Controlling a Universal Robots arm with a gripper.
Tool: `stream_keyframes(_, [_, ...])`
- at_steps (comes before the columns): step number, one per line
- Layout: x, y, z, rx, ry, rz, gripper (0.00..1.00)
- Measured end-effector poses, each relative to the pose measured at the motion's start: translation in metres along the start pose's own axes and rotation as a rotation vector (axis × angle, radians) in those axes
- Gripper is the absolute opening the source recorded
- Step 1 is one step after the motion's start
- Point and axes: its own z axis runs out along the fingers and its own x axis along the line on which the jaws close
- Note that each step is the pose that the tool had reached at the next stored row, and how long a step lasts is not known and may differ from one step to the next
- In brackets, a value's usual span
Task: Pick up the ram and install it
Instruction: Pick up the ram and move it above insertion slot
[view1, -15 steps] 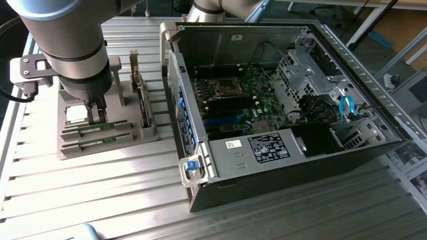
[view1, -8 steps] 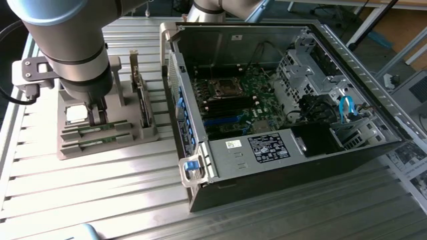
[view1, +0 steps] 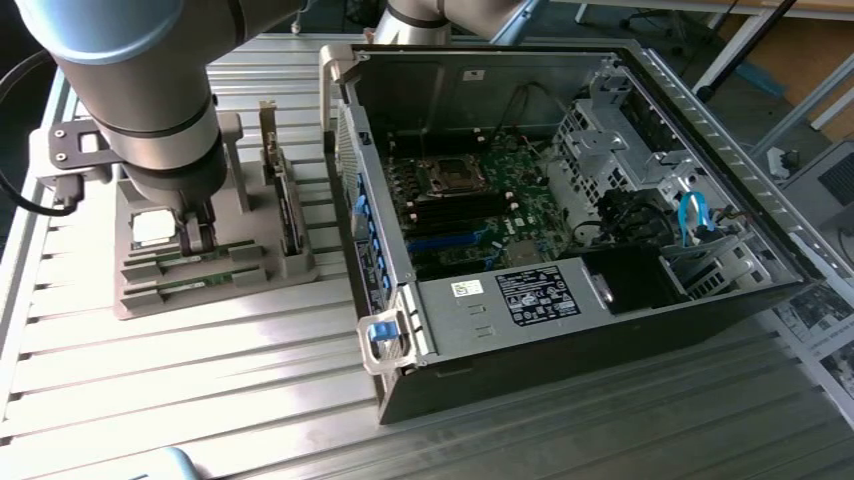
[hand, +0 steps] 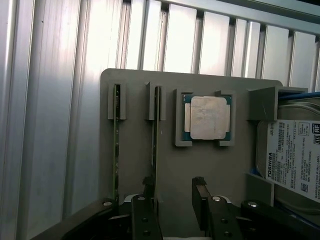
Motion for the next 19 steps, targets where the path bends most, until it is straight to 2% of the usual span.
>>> stream_keyframes(7, [0.0002,0.0000,0.0004,0.0000,0.0006,0.000,0.42])
stream_keyframes(16, [0.0059,0.0006,-0.0005,-0.0001,0.0007,0.000,0.42])
stream_keyframes(18, [0.0062,0.0006,-0.0006,-0.0002,0.0031,0.000,0.42])
stream_keyframes(19, [0.0063,0.0005,-0.0005,-0.0007,0.0085,0.000,0.42])
